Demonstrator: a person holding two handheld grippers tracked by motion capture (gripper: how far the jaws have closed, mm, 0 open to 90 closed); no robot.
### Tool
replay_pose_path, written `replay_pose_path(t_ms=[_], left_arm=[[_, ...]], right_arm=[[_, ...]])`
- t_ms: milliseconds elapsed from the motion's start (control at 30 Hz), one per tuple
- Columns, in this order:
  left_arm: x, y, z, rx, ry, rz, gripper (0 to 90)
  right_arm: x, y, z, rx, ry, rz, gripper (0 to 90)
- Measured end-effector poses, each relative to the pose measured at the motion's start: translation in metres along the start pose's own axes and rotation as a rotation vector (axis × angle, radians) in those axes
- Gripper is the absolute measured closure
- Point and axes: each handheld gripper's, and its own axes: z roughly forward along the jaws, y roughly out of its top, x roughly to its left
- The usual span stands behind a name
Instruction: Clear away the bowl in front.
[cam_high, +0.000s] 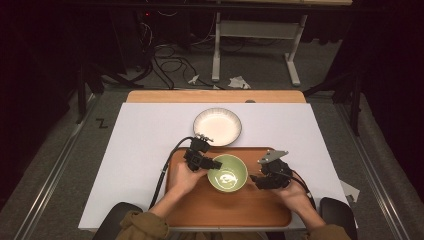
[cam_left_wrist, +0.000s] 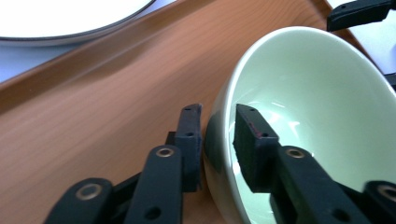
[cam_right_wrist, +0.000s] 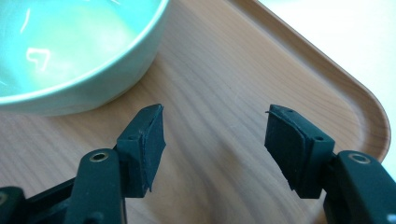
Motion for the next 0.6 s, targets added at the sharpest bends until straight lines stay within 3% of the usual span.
replay_pose_path(t_ms=[133, 267, 333, 600], left_arm=[[-0.002, -0.001, 0.002, 0.006, 0.03, 0.021, 64.8], [-0.002, -0.001, 0.0, 0.005, 0.03, 0.02, 60.6], [-0.002, -0.001, -0.002, -0.004, 0.026, 0.017, 54.2], [-0.007, 0.0, -0.015, -0.064, 0.044, 0.037, 48.7]], right_arm=[[-0.001, -0.001, 0.002, 0.008, 0.005, 0.005, 36.9], [-0.001, 0.0, 0.001, 0.003, 0.007, 0.008, 36.8], [-0.001, 0.0, 0.001, 0.006, 0.006, 0.006, 36.8], [0.0, 0.0, 0.001, -0.003, 0.009, 0.011, 37.0]])
